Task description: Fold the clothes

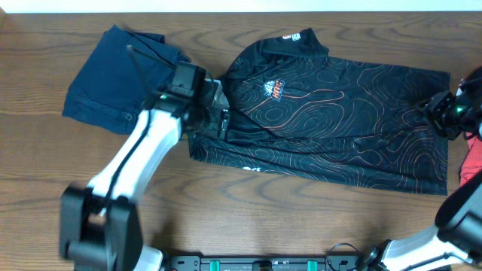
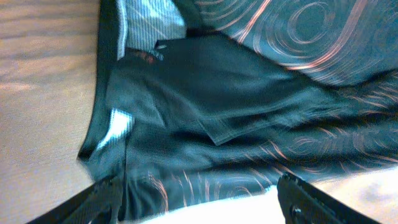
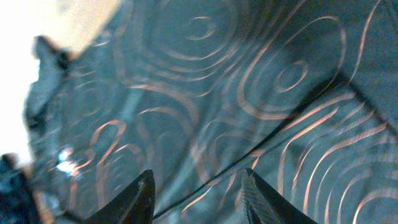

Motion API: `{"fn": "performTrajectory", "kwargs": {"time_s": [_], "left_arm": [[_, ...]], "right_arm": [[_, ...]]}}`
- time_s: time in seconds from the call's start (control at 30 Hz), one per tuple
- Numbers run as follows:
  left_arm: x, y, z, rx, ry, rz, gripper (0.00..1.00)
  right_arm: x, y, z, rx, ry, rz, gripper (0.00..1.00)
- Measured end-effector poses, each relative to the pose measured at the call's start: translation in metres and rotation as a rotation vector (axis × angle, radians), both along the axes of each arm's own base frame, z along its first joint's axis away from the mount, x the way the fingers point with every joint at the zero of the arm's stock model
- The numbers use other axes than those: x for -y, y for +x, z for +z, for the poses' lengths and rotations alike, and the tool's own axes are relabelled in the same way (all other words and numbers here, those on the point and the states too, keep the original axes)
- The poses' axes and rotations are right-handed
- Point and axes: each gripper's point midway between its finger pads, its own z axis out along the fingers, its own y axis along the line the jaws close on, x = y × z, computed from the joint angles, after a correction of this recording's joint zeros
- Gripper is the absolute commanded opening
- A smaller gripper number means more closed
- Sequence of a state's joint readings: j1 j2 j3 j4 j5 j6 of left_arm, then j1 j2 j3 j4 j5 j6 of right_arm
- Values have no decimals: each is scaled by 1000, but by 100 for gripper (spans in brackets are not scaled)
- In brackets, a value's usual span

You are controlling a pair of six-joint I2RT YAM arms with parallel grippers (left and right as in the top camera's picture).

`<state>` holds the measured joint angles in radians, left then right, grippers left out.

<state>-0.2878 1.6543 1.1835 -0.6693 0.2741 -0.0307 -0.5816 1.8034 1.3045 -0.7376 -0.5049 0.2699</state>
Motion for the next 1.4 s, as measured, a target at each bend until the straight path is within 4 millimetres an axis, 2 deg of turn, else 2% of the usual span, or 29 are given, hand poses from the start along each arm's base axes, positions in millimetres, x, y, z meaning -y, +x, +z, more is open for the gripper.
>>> {"fn": "performTrajectory", "kwargs": {"time_s": [0.07, 0.17, 0.2, 0.3, 0.4, 0.57, 0.63, 0.67, 0.73, 0.8, 0.97, 1.1, 1.23, 1.3, 1.4], "left_arm": [[2, 9, -23, -18, 14, -6, 81], [3, 21, -50, -30, 31, -7, 79], [4, 24, -55, -29, 33, -8, 74], [4, 28, -64, -25, 39, -14, 51], [5, 28, -66, -26, 39, -17, 43], [6, 29, -65, -19, 37, -23, 14], [7, 29, -65, -24, 31, -14, 14], [7, 29, -65, -26, 29, -15, 17], [6, 25, -66, -43, 31, -11, 38], [5, 20, -68, -68, 37, -7, 48], [4, 17, -69, -80, 40, -3, 49], [1, 8, -71, -121, 52, -4, 50], [2, 13, -70, -97, 49, -2, 50], [3, 17, -70, -82, 45, -2, 48], [4, 21, -77, -79, 44, -1, 37]], "right_arm": [[-8, -6, 19, 21, 10, 8, 45], [-19, -17, 36, 21, 32, 17, 45], [-21, -20, 39, 16, 39, 18, 46], [-28, -29, 41, -10, 59, 24, 46], [-31, -33, 39, -30, 70, 30, 45], [-31, -35, 39, -35, 71, 32, 45], [-31, -35, 38, -36, 68, 32, 45], [-31, -35, 38, -37, 68, 33, 45], [-31, -35, 38, -38, 68, 33, 45], [-32, -35, 38, -42, 66, 35, 46], [-31, -41, 32, -88, 23, 36, 49], [-31, -47, 27, -136, -10, 38, 50], [-30, -47, 25, -147, -27, 40, 50], [-30, -48, 25, -150, -31, 39, 50], [-29, -48, 25, -152, -34, 38, 50]]}}
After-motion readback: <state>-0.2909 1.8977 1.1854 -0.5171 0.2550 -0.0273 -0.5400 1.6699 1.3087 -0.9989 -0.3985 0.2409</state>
